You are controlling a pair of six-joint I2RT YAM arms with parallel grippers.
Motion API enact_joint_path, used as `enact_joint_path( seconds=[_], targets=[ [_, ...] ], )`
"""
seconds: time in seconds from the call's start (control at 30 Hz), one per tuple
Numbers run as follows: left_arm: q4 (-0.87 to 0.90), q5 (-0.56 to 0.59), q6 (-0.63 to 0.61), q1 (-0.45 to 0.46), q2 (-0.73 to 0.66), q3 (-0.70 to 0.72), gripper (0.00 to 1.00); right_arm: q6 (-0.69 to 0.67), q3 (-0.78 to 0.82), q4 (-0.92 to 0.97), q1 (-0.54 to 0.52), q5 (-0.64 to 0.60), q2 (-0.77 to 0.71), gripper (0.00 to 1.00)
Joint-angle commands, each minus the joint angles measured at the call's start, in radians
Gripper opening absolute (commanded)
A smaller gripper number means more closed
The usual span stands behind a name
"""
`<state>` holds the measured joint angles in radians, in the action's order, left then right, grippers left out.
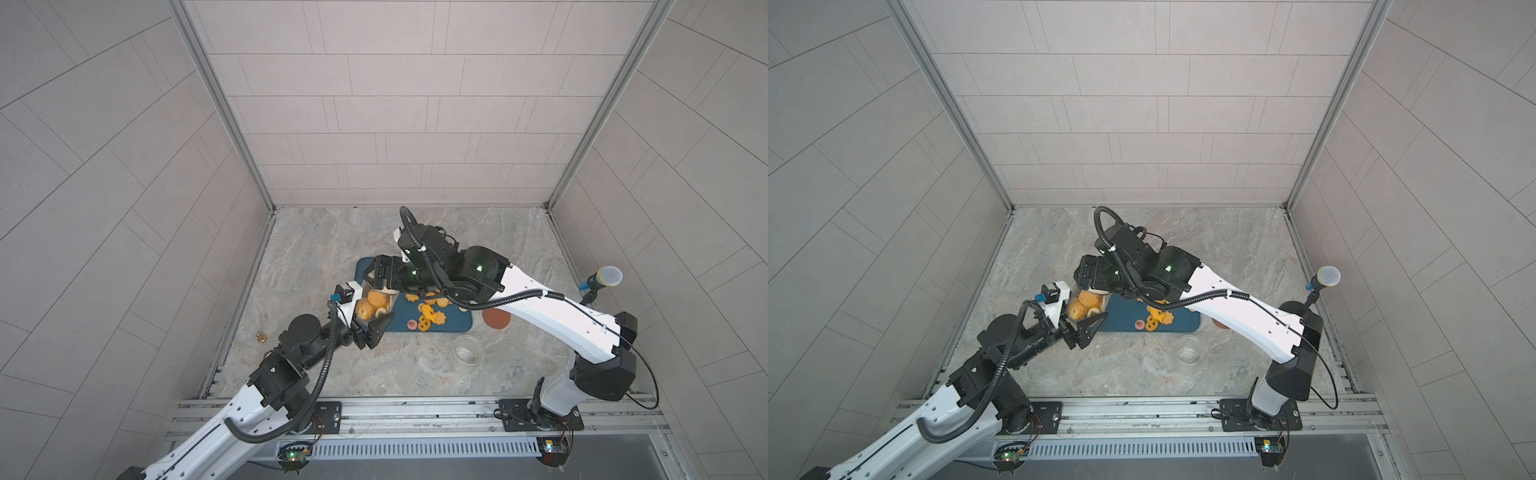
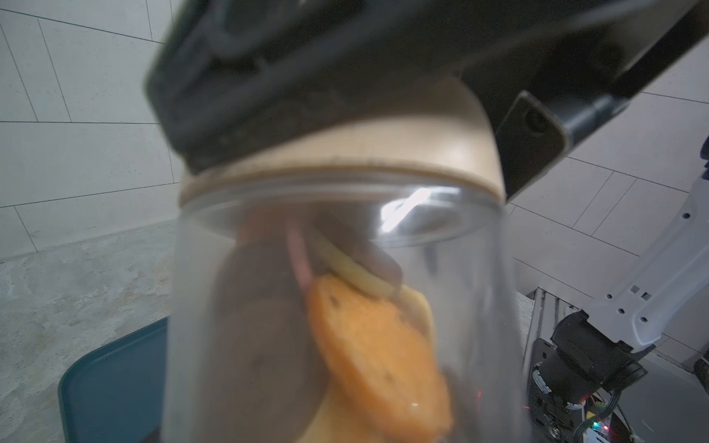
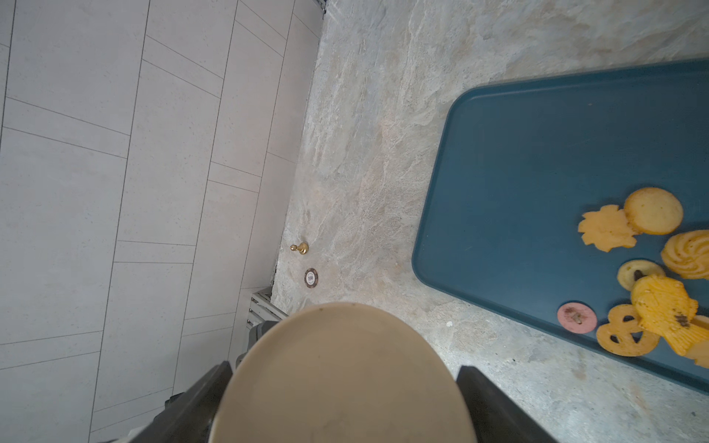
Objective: Pour the cookies out of the jar
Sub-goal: Unscrew the lid from the jar.
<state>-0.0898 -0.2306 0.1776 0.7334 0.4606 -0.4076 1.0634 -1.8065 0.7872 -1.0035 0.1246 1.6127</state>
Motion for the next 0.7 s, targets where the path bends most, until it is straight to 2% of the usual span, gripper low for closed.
enact_joint_path(
  seconds=[0.0, 0.1, 0.13, 0.2, 0.3, 0.4, 0.53, 0.67],
  targets=[
    [-0.114, -0.002, -0.014, 0.004, -0.020, -0.034, 0.00, -0.008, -0.035, 0.031, -0.006, -0.019, 0.010, 0.86],
    [-0.115, 0.003, -0.004, 0.004, -0.022, -0.034, 0.00, -0.014, -0.021, 0.015, -0.006, -0.011, 0.007, 0.73],
    [-0.117, 0.002, 0.009, 0.003, -0.022, -0.033, 0.00, -0.016, -0.001, -0.015, -0.006, 0.002, 0.000, 0.66],
    [-0.128, 0.012, 0.048, 0.003, -0.029, -0.030, 0.00, -0.028, 0.042, -0.087, -0.006, 0.036, -0.020, 0.45],
    [-0.176, -0.004, 0.097, 0.003, -0.043, -0.013, 0.00, -0.073, 0.100, -0.176, 0.000, 0.088, -0.046, 0.28],
    [-0.244, -0.120, 0.158, 0.002, -0.028, -0.007, 0.00, -0.128, 0.181, -0.291, 0.009, 0.151, -0.086, 0.17],
    [-0.459, -0.327, 0.335, 0.001, 0.041, 0.015, 0.00, -0.184, 0.278, -0.451, 0.041, 0.268, -0.147, 0.03],
    [-0.660, -0.413, 0.469, -0.002, 0.100, 0.032, 0.00, -0.144, 0.386, -0.654, 0.106, 0.419, -0.212, 0.00]
  ],
)
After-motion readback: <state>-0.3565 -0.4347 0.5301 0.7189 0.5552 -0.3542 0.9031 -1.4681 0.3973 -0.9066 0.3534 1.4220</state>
